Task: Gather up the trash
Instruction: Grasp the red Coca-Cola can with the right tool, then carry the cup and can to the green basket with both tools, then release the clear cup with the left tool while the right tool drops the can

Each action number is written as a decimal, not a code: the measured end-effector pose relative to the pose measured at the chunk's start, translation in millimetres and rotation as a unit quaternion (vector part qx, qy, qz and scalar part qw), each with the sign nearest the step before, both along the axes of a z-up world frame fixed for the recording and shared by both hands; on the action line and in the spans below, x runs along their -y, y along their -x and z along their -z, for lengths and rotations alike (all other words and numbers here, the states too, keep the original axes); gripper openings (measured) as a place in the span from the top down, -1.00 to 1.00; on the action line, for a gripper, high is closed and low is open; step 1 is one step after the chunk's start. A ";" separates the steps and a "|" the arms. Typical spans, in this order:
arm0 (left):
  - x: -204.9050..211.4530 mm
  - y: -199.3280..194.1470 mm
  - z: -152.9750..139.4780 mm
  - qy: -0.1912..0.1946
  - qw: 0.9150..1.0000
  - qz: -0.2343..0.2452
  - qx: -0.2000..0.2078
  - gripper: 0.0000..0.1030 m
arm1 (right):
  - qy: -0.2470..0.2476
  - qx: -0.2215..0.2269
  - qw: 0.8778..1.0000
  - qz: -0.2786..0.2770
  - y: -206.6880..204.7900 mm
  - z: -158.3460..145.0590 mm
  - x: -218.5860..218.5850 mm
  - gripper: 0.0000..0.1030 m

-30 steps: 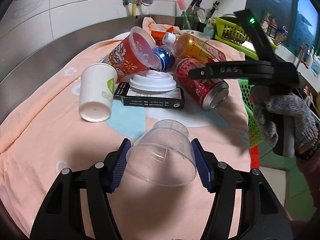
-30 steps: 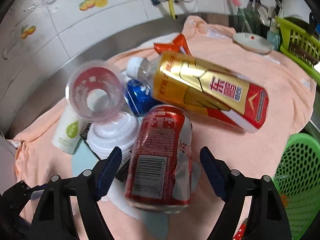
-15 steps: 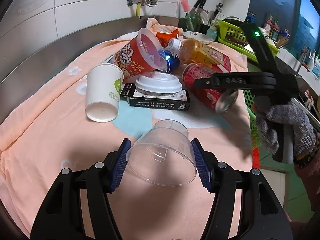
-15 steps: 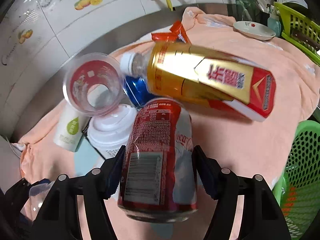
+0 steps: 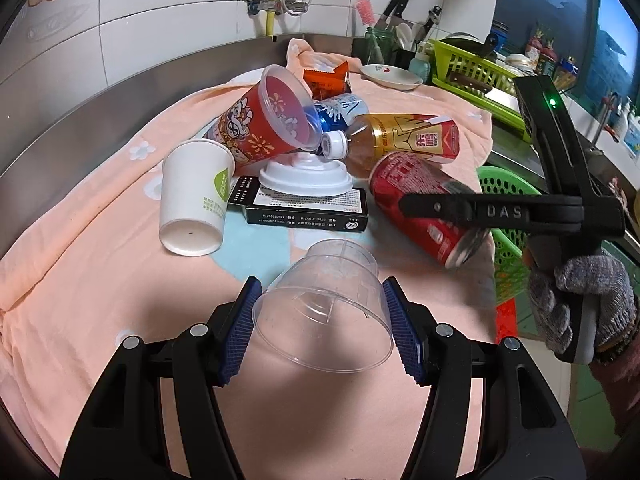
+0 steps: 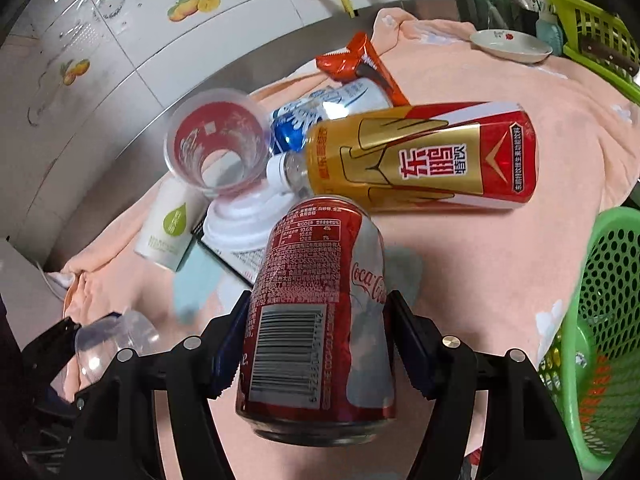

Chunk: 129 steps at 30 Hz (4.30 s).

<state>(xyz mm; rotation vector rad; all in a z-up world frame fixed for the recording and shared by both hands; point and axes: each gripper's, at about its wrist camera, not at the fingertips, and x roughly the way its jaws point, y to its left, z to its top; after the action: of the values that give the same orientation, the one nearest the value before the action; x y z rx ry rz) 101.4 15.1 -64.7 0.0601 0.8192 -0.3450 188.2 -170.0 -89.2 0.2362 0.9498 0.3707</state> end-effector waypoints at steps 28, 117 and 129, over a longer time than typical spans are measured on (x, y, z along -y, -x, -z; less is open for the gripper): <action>34.0 -5.7 -8.7 0.006 0.999 0.035 0.000 -0.19 | -0.025 0.036 0.999 0.027 31.7 -30.2 41.3 -0.22; 165.5 -48.6 -12.4 0.051 0.994 0.086 -0.038 -0.43 | -0.030 -0.113 0.965 0.234 20.8 58.4 264.4 -0.43; 67.7 -25.9 -21.2 0.050 0.999 -0.006 -0.011 -0.43 | -0.009 -0.006 0.988 0.156 59.1 -9.0 191.0 -0.43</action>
<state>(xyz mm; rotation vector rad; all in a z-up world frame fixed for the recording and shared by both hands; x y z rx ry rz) 127.3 -52.6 -43.5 -0.0420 0.8230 -0.3746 129.1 -361.0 -80.2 0.3980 0.9035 0.0895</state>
